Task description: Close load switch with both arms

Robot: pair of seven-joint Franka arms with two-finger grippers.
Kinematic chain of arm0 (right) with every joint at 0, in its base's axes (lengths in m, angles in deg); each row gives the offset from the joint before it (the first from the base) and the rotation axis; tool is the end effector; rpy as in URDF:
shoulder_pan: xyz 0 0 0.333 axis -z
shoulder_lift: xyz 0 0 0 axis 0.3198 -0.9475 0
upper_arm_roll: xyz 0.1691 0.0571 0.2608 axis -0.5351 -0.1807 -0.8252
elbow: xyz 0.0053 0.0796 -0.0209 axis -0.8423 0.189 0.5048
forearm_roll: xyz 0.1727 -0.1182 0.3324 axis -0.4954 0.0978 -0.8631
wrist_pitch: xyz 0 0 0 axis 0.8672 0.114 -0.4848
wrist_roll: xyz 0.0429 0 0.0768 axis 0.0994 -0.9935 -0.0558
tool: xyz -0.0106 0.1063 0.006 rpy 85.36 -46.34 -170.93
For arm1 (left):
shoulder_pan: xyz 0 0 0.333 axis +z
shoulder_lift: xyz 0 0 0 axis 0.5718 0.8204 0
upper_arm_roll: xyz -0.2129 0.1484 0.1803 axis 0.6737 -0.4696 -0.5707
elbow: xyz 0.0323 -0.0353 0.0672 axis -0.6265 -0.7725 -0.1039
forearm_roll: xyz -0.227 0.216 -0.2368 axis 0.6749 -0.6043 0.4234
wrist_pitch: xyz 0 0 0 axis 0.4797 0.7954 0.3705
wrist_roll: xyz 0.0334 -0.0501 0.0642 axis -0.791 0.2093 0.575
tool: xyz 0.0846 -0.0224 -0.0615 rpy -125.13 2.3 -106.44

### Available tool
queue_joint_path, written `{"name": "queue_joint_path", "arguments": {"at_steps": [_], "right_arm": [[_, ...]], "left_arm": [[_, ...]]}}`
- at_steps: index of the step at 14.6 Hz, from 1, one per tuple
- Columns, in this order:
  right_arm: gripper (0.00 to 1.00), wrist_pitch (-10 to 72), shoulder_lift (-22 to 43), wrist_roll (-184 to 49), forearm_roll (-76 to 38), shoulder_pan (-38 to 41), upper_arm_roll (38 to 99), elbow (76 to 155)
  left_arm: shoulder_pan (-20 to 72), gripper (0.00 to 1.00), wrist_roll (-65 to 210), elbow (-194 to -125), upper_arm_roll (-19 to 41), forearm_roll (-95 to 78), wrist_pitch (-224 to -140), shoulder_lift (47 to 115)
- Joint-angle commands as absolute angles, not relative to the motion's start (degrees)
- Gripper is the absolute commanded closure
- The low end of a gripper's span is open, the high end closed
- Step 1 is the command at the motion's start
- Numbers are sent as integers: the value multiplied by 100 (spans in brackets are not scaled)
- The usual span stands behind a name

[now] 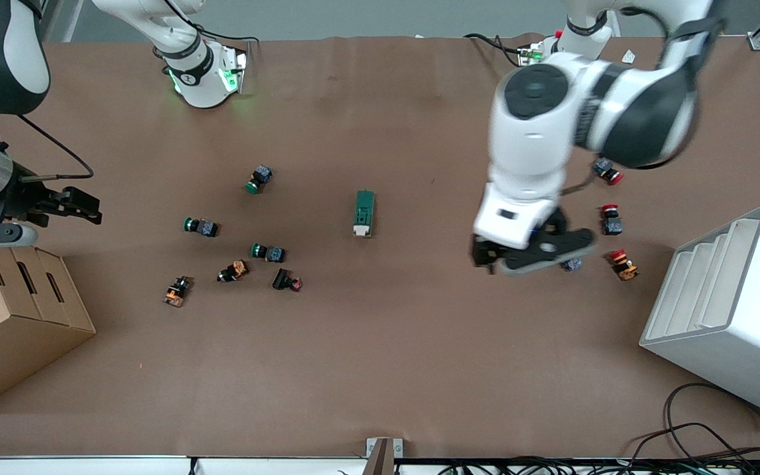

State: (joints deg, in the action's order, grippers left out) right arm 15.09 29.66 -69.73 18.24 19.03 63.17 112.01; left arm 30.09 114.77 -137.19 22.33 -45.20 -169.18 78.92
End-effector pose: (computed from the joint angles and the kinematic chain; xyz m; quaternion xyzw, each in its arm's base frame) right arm 0.5870 -0.0032 0.5444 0.9996 0.0245 -0.0086 0.0059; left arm 0.6182 -0.2972 0.5281 -0.9837 -0.1035 -0.1302 0.0683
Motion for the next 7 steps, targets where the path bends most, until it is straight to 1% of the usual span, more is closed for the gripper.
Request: {"name": "queue_joint_path", "arguments": {"at_steps": [1, 2, 4, 5, 7], "right_arm": [[0, 1478, 3061, -6963, 1858, 1953, 6204, 11168], [0, 1486, 3061, -6963, 1867, 1945, 6195, 11107], [0, 1312, 3052, -6928, 1849, 1971, 6203, 10940], [0, 1145, 3035, -6945, 1849, 1962, 6204, 10739], [0, 663, 2991, -6954, 1858, 1953, 6212, 10212]], "left_arm": [[3670, 0, 10408, -13905, 2236, -3553, -16855, 7351], [3785, 0, 9977, -14027, 1974, -3052, -16846, 7105], [3656, 0, 9247, -14396, 1123, -2452, -16846, 6569], [3550, 0, 8913, -14536, 875, -2345, -16828, 6375], [3549, 0, 8131, -14801, 566, -2326, -16391, 5987]]}}
